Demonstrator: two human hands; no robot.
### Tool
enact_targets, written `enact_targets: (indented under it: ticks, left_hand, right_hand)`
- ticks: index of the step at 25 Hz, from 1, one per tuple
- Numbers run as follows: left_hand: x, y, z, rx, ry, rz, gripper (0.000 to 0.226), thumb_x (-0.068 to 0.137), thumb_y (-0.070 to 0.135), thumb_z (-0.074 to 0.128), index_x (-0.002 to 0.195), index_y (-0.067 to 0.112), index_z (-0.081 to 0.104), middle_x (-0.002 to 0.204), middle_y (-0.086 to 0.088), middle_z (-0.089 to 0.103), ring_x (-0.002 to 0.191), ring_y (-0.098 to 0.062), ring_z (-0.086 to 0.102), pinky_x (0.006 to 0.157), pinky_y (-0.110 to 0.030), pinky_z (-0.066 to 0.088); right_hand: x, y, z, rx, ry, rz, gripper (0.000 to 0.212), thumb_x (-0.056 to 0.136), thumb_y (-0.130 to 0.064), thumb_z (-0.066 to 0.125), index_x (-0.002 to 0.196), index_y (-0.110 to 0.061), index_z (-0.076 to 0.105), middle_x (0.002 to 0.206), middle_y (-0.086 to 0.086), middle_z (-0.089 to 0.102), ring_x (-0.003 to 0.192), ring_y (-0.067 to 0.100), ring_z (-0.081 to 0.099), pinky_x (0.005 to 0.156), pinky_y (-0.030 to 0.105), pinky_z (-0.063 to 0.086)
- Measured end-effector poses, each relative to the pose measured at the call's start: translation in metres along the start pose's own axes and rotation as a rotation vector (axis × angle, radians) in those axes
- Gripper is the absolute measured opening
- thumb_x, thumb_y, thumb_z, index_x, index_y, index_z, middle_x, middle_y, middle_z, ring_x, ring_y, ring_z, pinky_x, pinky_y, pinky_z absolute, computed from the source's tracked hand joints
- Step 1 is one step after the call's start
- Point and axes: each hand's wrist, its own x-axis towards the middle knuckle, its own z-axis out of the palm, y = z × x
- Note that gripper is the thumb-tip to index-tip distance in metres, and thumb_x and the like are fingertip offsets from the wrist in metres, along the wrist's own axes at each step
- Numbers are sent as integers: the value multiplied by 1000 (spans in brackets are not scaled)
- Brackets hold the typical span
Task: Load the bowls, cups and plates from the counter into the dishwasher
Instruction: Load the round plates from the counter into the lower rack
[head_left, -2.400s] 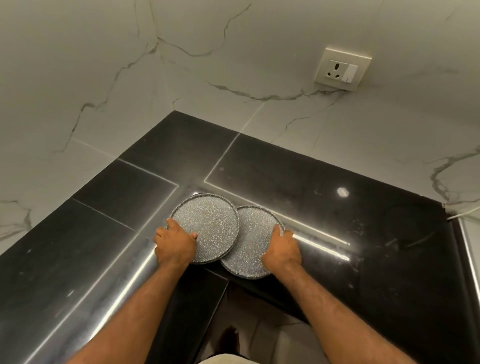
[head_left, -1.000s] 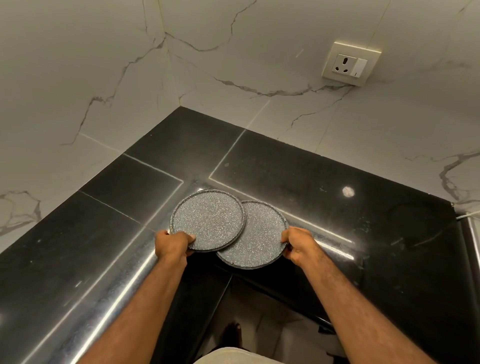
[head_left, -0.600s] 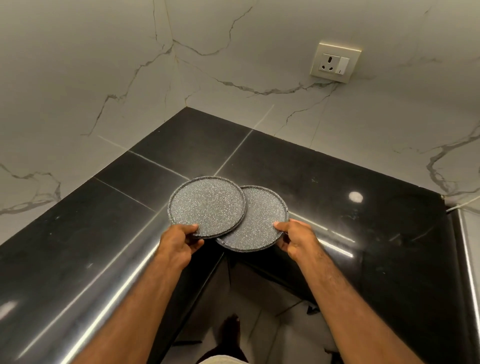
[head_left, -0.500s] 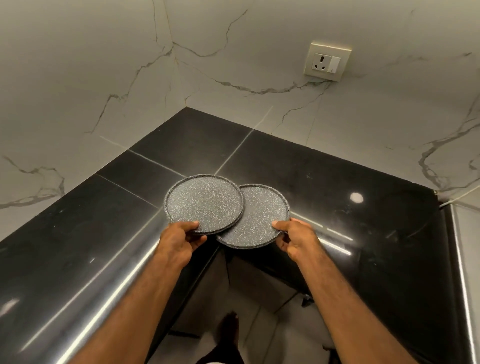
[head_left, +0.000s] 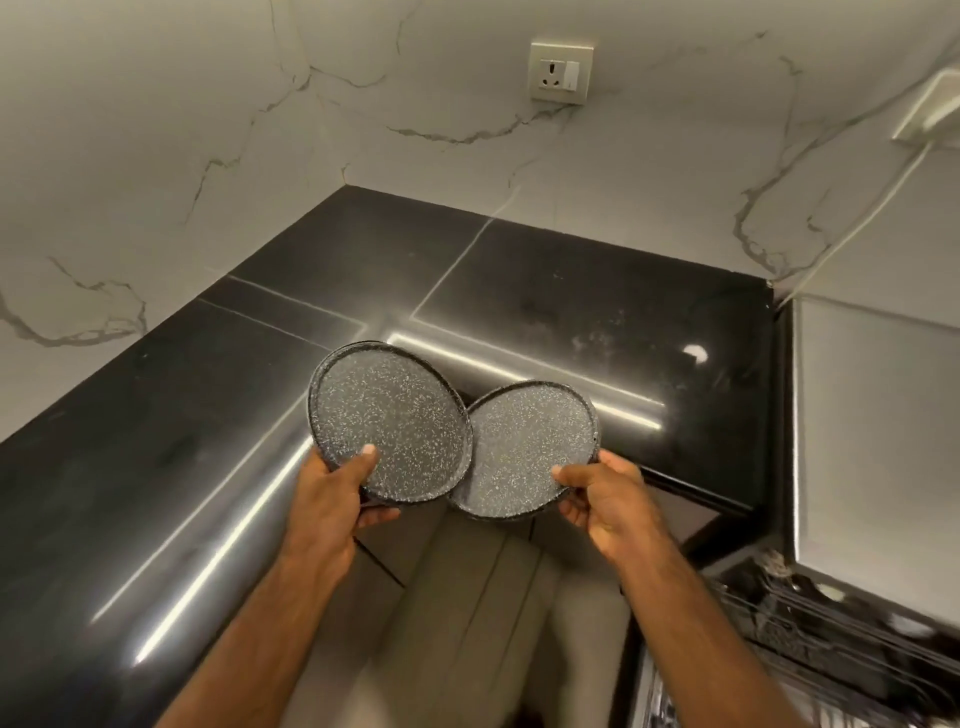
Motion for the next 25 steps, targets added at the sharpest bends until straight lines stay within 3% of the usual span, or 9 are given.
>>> enact_targets:
  ticks: [5, 8, 11, 15, 19, 25]
  left_hand:
    - [-59, -43, -28, 188, -101, 21, 28, 98, 4, 61, 118, 23, 60, 101, -7, 75, 70, -27, 73, 52, -38, 60]
    - [-98, -72, -42, 225, -145, 2, 30, 96, 0, 60, 119, 19, 58, 102, -10, 72, 75, -32, 72, 48, -37, 59]
    - [-146, -104, -65, 292, -206, -29, 39, 94, 1, 61, 128, 20, 55, 108, -11, 71, 88, -39, 73, 56, -44, 62]
    - [-205, -131, -82, 290, -239, -67, 45, 92, 0, 60, 129, 27, 53, 112, -7, 71, 90, -35, 73, 60, -45, 63]
    - [-257, -153, -65, 341, -291, -37, 55, 90, -2, 62, 134, 29, 51, 112, -6, 70, 88, -35, 74, 53, -38, 59]
    - [-334, -211, -1, 476, -321, -13, 52, 88, 1, 60, 128, 33, 52, 109, -4, 69, 83, -32, 74, 54, -49, 62]
  right_hand:
    - [-65, 55, -48, -40, 112, -47, 20, 85, 3, 68, 103, -7, 65, 92, 9, 71, 76, 18, 64, 54, 26, 50]
    - [-109, 92, -79, -25, 193, -36, 19, 86, 0, 69, 101, -9, 64, 98, 11, 70, 81, 20, 64, 58, 29, 53]
    - [-155, 131, -114, -57, 259, 8, 18, 88, -2, 68, 105, -7, 64, 107, 15, 70, 83, 21, 66, 60, 30, 56]
    - [-208, 175, -165, -92, 324, 58, 37, 88, -1, 68, 124, -1, 58, 111, 19, 68, 87, 24, 66, 58, 29, 58]
    - [-246, 193, -219, -116, 377, 55, 13, 89, 4, 64, 101, -2, 62, 105, 22, 68, 84, 27, 64, 62, 34, 58]
    - [-285, 213, -332, -153, 432, 18, 10, 90, 8, 59, 91, -1, 61, 85, 15, 63, 75, 24, 59, 65, 40, 53]
